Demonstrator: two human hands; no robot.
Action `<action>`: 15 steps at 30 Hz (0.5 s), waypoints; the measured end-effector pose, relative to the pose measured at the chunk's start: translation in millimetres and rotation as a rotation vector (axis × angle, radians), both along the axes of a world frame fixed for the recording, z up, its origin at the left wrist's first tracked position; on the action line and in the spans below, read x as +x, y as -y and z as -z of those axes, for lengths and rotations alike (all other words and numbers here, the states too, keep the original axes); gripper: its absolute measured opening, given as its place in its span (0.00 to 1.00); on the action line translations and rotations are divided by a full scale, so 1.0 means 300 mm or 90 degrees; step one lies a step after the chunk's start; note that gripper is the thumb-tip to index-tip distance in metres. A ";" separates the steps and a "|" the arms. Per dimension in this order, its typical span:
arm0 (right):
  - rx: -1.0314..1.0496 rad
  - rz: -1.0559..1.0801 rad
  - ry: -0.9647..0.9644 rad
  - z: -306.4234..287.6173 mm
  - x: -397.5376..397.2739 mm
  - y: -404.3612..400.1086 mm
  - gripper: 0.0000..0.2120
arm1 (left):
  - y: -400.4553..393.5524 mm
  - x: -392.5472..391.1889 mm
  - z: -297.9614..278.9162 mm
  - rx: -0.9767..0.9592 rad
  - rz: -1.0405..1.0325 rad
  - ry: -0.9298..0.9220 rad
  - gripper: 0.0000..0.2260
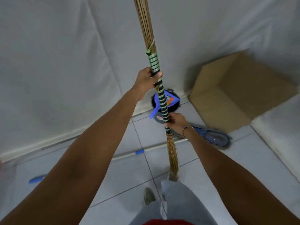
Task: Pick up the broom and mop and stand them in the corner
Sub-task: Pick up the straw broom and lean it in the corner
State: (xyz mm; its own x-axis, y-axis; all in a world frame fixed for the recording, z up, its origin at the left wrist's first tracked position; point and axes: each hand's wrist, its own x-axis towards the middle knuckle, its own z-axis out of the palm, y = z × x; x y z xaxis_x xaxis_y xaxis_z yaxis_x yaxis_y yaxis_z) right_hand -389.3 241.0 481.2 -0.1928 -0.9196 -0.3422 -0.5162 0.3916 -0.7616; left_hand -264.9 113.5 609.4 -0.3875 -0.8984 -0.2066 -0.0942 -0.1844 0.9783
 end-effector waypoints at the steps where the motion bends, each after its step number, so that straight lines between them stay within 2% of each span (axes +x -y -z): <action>1: -0.004 0.024 -0.022 -0.015 -0.050 -0.035 0.15 | -0.022 -0.064 -0.013 -0.005 0.029 0.000 0.06; 7: 0.015 0.075 -0.120 -0.071 -0.307 -0.192 0.17 | -0.158 -0.367 -0.056 -0.027 0.144 -0.020 0.08; 12: -0.004 0.168 -0.099 -0.077 -0.592 -0.346 0.15 | -0.312 -0.692 -0.094 -0.051 0.222 -0.036 0.05; 15: -0.015 0.201 -0.062 -0.072 -0.775 -0.438 0.14 | -0.392 -0.901 -0.087 -0.065 0.251 -0.033 0.10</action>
State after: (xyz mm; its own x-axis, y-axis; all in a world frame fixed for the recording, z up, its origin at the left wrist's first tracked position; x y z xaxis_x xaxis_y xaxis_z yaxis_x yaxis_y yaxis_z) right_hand -621.9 372.3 502.7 -0.5001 -0.8170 -0.2871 -0.4426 0.5261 -0.7261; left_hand -535.2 231.0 635.6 -0.7141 -0.6935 -0.0952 -0.0878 -0.0462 0.9951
